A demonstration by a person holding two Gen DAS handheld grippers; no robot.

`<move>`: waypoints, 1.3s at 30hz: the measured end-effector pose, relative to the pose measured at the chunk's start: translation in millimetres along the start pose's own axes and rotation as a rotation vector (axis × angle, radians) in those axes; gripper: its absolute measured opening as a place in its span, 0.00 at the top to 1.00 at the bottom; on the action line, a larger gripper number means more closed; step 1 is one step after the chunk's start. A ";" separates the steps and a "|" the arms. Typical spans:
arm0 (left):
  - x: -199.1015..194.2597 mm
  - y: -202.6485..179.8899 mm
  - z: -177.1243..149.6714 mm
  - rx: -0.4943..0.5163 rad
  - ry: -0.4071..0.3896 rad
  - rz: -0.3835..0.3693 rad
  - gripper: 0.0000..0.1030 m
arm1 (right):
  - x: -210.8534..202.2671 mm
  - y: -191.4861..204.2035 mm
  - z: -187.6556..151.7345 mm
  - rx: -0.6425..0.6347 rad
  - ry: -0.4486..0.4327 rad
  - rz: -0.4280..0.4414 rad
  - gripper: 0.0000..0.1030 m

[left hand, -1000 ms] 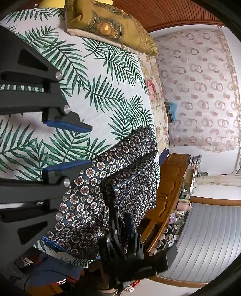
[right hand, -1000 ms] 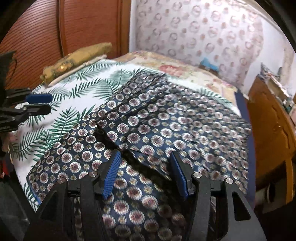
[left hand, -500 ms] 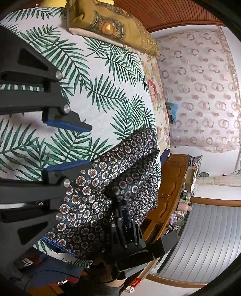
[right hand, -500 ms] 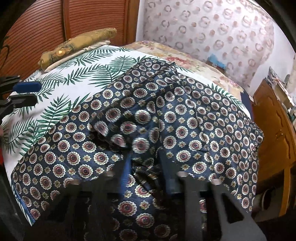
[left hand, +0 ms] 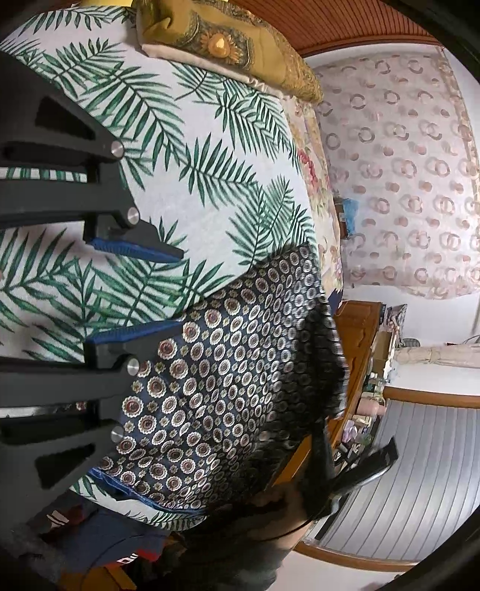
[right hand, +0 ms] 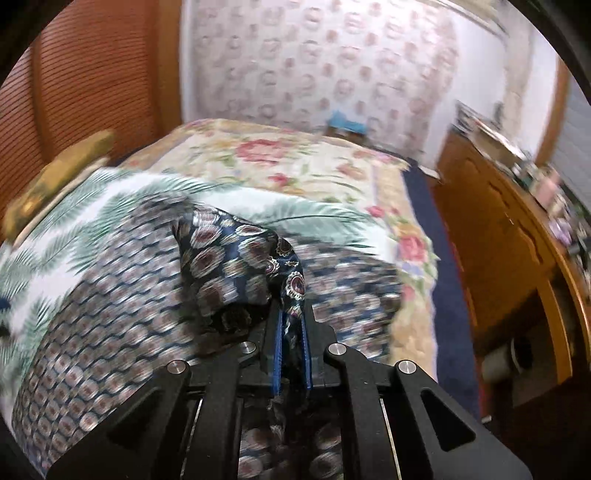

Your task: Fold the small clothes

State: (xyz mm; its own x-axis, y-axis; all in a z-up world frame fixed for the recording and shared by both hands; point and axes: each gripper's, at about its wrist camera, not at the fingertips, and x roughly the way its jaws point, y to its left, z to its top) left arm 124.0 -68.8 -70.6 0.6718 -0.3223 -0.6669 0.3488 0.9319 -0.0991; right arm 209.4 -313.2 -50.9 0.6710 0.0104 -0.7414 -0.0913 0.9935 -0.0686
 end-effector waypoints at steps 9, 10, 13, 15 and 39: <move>6.0 -17.7 -7.2 0.023 0.037 -0.057 0.70 | 2.6 -37.1 10.6 0.105 0.027 -0.101 0.52; 6.3 -20.7 -7.6 0.026 0.043 -0.064 0.70 | -2.9 -37.4 8.3 0.103 0.022 -0.098 0.52; 7.2 -28.0 -10.7 0.030 0.063 -0.089 0.70 | -26.6 -34.0 -8.7 0.082 0.001 -0.078 0.51; 8.0 -32.8 -14.2 0.034 0.084 -0.101 0.70 | -42.9 -24.9 -25.6 0.064 -0.005 -0.044 0.51; 1.6 -63.2 -33.6 0.085 0.181 -0.225 0.99 | -100.4 73.6 -148.9 -0.084 0.049 0.200 0.37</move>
State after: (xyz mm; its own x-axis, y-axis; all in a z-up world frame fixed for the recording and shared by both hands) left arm 81.1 -122.7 -90.3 0.4472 -0.4771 -0.7565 0.5339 0.8210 -0.2022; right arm 25.7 -258.1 -80.9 0.5965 0.1992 -0.7775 -0.2813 0.9592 0.0299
